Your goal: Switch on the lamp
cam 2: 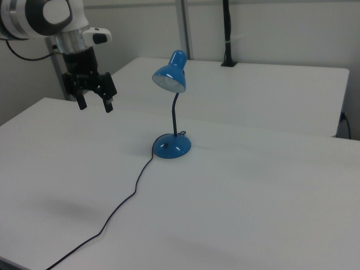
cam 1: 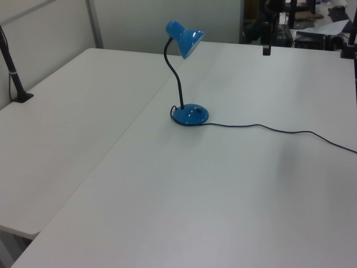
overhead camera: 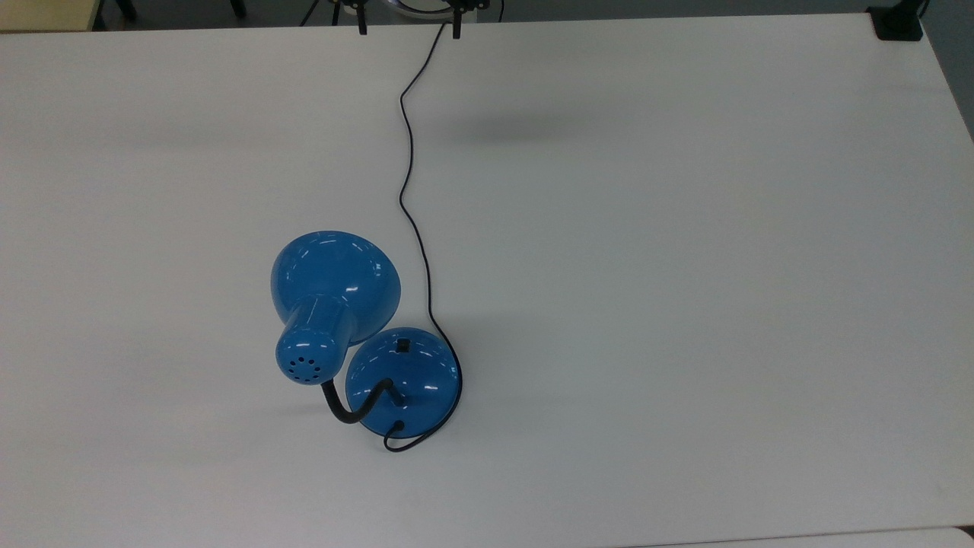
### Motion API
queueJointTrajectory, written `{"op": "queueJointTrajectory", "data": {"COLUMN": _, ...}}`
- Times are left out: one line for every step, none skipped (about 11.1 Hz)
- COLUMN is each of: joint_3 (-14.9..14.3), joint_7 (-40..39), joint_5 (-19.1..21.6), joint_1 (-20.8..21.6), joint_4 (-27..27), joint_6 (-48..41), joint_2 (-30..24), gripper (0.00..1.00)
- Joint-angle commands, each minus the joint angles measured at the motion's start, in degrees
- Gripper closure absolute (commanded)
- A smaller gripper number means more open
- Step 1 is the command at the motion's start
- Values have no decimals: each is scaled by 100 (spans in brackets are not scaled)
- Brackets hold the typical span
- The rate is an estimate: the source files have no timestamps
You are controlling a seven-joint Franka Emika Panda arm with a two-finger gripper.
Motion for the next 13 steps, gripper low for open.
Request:
{"op": "queueJointTrajectory", "data": {"joint_3": -65, "joint_7": -100, "joint_5": 71, "joint_1": 43, "joint_4": 86, "joint_6": -61, "joint_2": 10, "gripper": 0}}
{"op": "queueJointTrajectory", "data": {"joint_3": -65, "joint_7": -100, "joint_5": 71, "joint_1": 43, "joint_4": 86, "joint_6": -61, "joint_2": 18, "gripper": 0}}
{"op": "queueJointTrajectory", "data": {"joint_3": -65, "joint_7": -100, "joint_5": 71, "joint_1": 43, "joint_4": 86, "joint_6": -52, "joint_2": 19, "gripper": 0}}
{"op": "queueJointTrajectory", "data": {"joint_3": -65, "joint_7": -100, "joint_5": 71, "joint_1": 43, "joint_4": 86, "joint_6": -52, "joint_2": 19, "gripper": 0}}
{"op": "queueJointTrajectory", "data": {"joint_3": -65, "joint_7": -100, "joint_5": 62, "joint_1": 35, "joint_4": 86, "joint_6": -52, "joint_2": 19, "gripper": 0}}
{"op": "queueJointTrajectory", "data": {"joint_3": -65, "joint_7": -92, "joint_5": 62, "joint_1": 43, "joint_4": 86, "joint_6": -52, "joint_2": 27, "gripper": 0}}
{"op": "queueJointTrajectory", "data": {"joint_3": -65, "joint_7": -91, "joint_5": 62, "joint_1": 35, "joint_4": 95, "joint_6": -52, "joint_2": 27, "gripper": 0}}
{"op": "queueJointTrajectory", "data": {"joint_3": -65, "joint_7": -100, "joint_5": 62, "joint_1": 43, "joint_4": 95, "joint_6": -52, "joint_2": 45, "gripper": 0}}
{"op": "queueJointTrajectory", "data": {"joint_3": -56, "joint_7": -100, "joint_5": 62, "joint_1": 43, "joint_4": 95, "joint_6": -52, "joint_2": 45, "gripper": 0}}
{"op": "queueJointTrajectory", "data": {"joint_3": -65, "joint_7": -118, "joint_5": 62, "joint_1": 43, "joint_4": 95, "joint_6": -52, "joint_2": 54, "gripper": 0}}
{"op": "queueJointTrajectory", "data": {"joint_3": -65, "joint_7": -161, "joint_5": 70, "joint_1": 35, "joint_4": 95, "joint_6": -52, "joint_2": 45, "gripper": 17}}
{"op": "queueJointTrajectory", "data": {"joint_3": -65, "joint_7": -353, "joint_5": 114, "joint_1": 17, "joint_4": 95, "joint_6": -52, "joint_2": 45, "gripper": 50}}
{"op": "queueJointTrajectory", "data": {"joint_3": -73, "joint_7": -486, "joint_5": 141, "joint_1": 8, "joint_4": 95, "joint_6": -52, "joint_2": 45, "gripper": 76}}
